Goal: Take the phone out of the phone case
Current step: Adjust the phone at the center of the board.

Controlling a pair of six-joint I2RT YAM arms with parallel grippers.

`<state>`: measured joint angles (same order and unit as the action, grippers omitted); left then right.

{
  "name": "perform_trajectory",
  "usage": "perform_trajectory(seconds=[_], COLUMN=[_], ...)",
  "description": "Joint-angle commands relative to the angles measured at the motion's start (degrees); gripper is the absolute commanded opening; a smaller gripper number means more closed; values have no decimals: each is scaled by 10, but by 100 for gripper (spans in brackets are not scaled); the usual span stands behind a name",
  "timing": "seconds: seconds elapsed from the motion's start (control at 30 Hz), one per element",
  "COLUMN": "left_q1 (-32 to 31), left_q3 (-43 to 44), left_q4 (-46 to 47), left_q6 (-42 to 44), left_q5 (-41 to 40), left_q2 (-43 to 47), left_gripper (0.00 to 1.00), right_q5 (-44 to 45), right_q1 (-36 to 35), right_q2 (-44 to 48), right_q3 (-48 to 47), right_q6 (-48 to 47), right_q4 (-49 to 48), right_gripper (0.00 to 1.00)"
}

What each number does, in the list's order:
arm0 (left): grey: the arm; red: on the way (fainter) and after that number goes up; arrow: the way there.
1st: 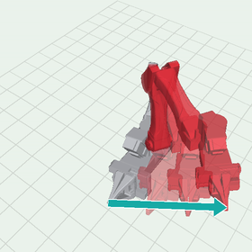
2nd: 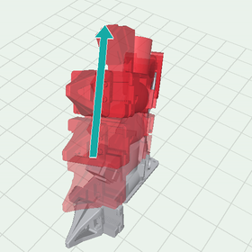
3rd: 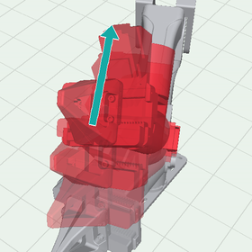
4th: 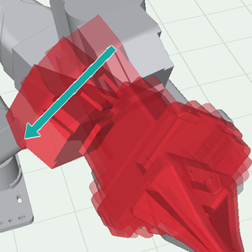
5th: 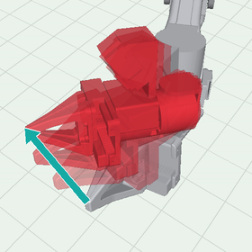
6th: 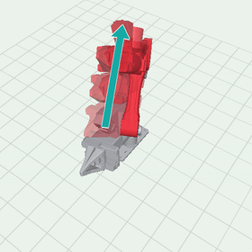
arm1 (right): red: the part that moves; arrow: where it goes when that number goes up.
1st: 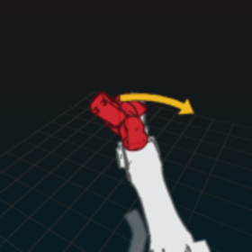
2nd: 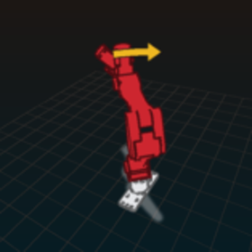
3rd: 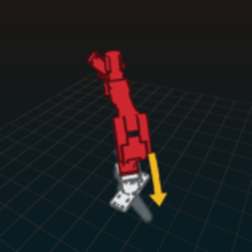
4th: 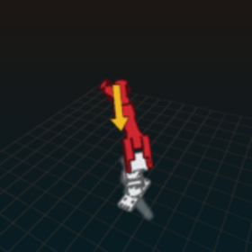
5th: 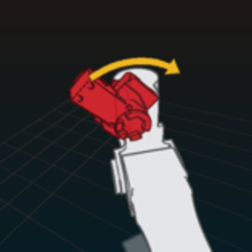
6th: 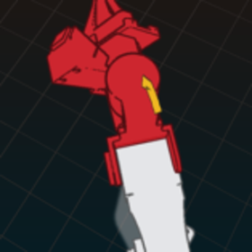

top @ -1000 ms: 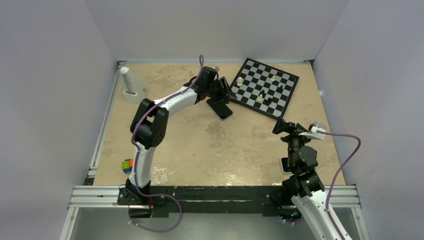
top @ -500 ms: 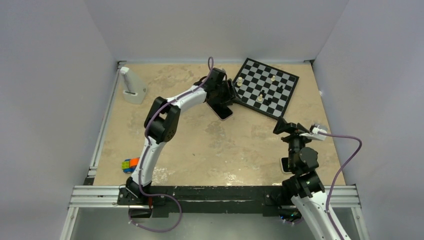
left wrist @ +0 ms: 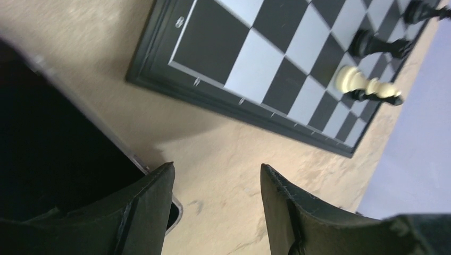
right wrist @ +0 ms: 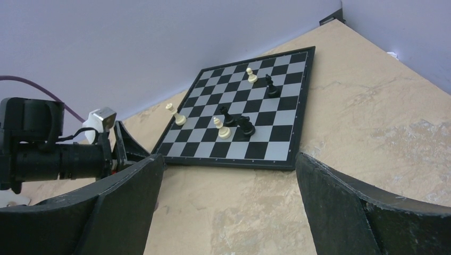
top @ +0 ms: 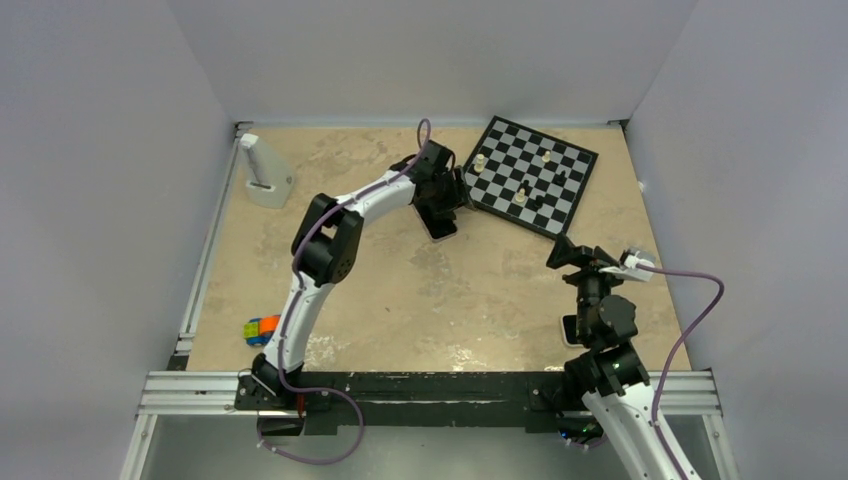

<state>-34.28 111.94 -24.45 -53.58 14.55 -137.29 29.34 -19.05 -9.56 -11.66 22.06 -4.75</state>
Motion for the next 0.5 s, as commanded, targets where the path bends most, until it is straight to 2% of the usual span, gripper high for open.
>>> perform_trajectory(seconds=[0.0,0.13,0.27,0.47], left_q1=[0,1,0,3], left_q3=[-36,-41,-55,-40], left_q4=[-102,-123,-143,-204], left_q6=[80,149,204,282], left_q5=[-61,-47,-51,-124], left_q2=[57,92,147,180], left_gripper=[66,72,86,91], right_q5=[14,11,10,7], right_q1=[2,2,2,2], right_q2=[4,-2,-8,-12], right_q3=[1,0,-1,0], right_q6=[4,3,3,1], right_q4=[-16,-19,-20,-22], right_gripper=[99,99,99,99])
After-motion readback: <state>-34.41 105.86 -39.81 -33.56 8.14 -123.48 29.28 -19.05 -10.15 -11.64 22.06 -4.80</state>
